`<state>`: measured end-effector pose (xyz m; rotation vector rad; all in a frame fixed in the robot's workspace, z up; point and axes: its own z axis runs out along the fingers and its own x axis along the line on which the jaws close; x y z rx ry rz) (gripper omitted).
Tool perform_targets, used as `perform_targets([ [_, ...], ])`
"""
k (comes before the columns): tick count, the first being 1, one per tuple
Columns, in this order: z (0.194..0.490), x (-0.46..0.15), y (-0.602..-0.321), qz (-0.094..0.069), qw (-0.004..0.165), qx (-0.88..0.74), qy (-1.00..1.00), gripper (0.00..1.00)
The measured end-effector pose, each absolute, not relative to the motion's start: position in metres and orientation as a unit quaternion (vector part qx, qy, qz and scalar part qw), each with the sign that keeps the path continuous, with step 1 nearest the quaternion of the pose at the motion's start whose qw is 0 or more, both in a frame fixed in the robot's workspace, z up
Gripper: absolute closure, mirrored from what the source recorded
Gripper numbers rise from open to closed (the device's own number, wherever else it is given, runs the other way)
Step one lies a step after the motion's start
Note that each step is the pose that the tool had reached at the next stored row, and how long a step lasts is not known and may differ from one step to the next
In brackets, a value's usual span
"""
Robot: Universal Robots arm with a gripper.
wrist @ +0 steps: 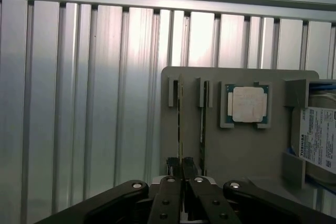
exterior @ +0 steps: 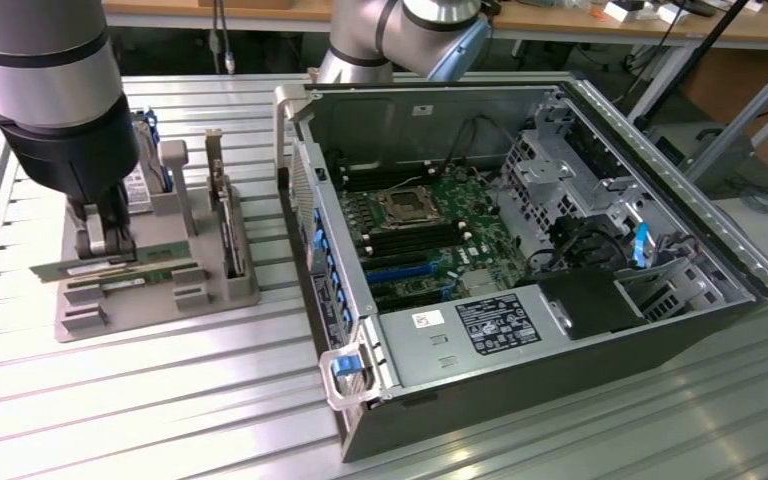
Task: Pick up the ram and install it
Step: 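Pick up the ram and move it above insertion slot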
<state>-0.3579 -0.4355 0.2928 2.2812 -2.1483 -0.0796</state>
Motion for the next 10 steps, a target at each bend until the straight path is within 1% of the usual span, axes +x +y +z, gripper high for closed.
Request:
perform_targets([
  [10,0.3021,-0.3579,-0.4355,-0.026,0.003,0.728,-0.685,0.88],
])
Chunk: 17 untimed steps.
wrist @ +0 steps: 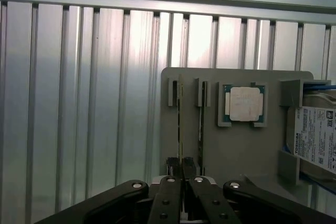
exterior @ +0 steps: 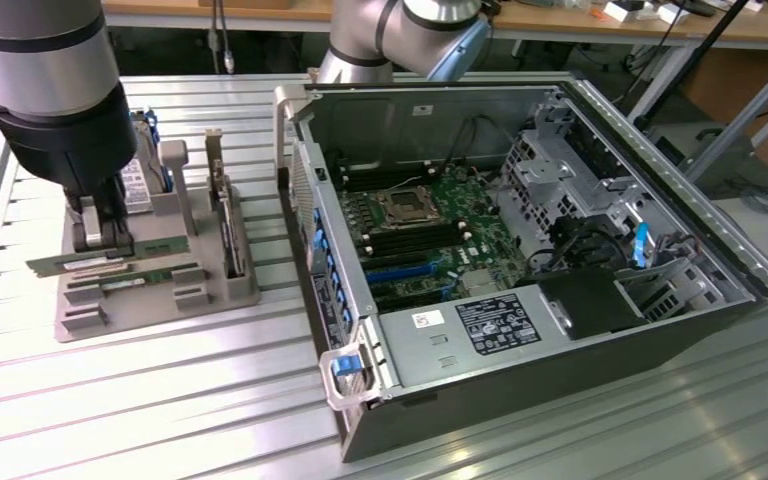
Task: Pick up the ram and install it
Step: 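Pick up the ram and move it above insertion slot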
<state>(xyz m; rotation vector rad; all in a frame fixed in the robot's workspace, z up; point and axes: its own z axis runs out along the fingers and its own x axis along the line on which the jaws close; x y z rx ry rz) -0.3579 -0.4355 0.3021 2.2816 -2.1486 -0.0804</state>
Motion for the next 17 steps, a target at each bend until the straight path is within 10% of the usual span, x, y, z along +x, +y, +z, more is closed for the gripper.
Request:
perform_targets([
  [17,0.318,-0.358,-0.436,-0.027,0.002,0.728,-0.685,0.88],
])
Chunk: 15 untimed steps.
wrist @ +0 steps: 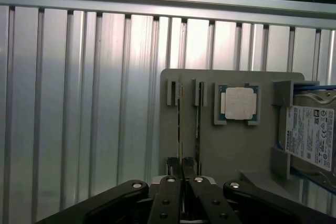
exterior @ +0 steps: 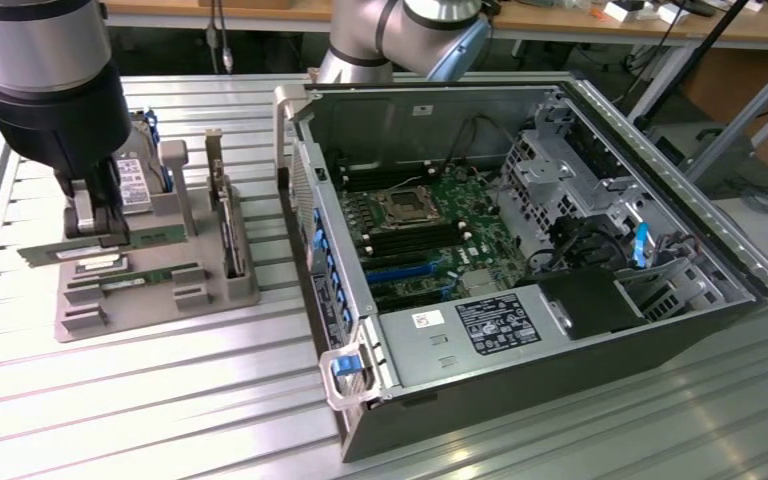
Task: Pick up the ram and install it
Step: 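Pick up the ram and move it above insertion slot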
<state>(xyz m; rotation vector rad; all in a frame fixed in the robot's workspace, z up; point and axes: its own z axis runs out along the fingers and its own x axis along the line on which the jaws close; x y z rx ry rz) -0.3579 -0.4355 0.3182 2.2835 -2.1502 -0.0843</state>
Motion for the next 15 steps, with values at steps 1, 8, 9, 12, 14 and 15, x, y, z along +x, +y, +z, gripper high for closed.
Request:
perform_targets([
  [1,0.319,-0.358,-0.436,-0.027,0.002,0.728,-0.685,0.88],
  [8,0.327,-0.358,-0.436,-0.027,0.001,0.728,-0.685,0.88],
  [9,0.328,-0.358,-0.436,-0.028,0.001,0.728,-0.685,0.88],
  [12,0.331,-0.358,-0.436,-0.028,0.001,0.728,-0.685,0.88],
  [14,0.334,-0.358,-0.436,-0.028,0.001,0.728,-0.685,0.88],
  [15,0.335,-0.358,-0.436,-0.028,0.001,0.728,-0.685,0.88],
])
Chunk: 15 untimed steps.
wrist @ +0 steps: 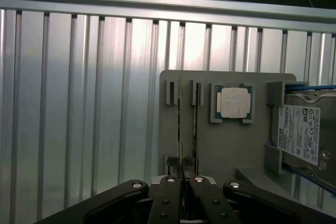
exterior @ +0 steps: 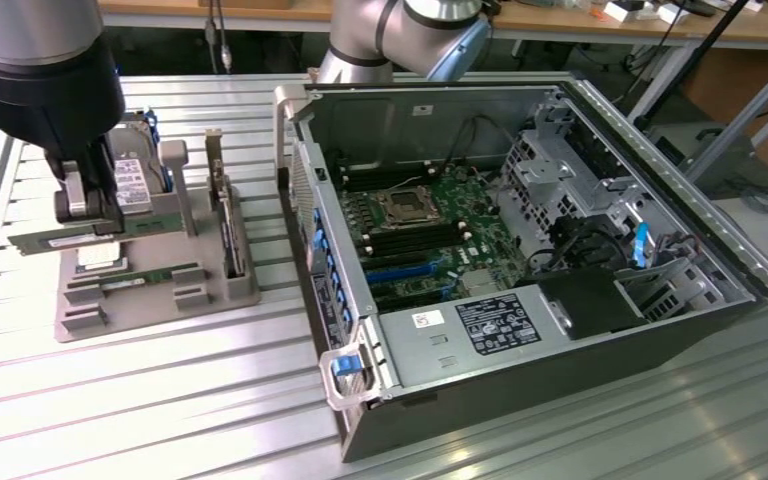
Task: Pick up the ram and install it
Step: 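Pick up the ram and move it above insertion slot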
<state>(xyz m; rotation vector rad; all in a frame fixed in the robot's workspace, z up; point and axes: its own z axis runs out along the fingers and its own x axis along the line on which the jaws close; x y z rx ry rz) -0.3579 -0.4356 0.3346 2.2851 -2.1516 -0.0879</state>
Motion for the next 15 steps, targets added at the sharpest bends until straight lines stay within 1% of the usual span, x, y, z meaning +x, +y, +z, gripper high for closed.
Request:
perform_targets([
  [15,0.349,-0.358,-0.436,-0.029,0.000,0.728,-0.685,0.88],
])
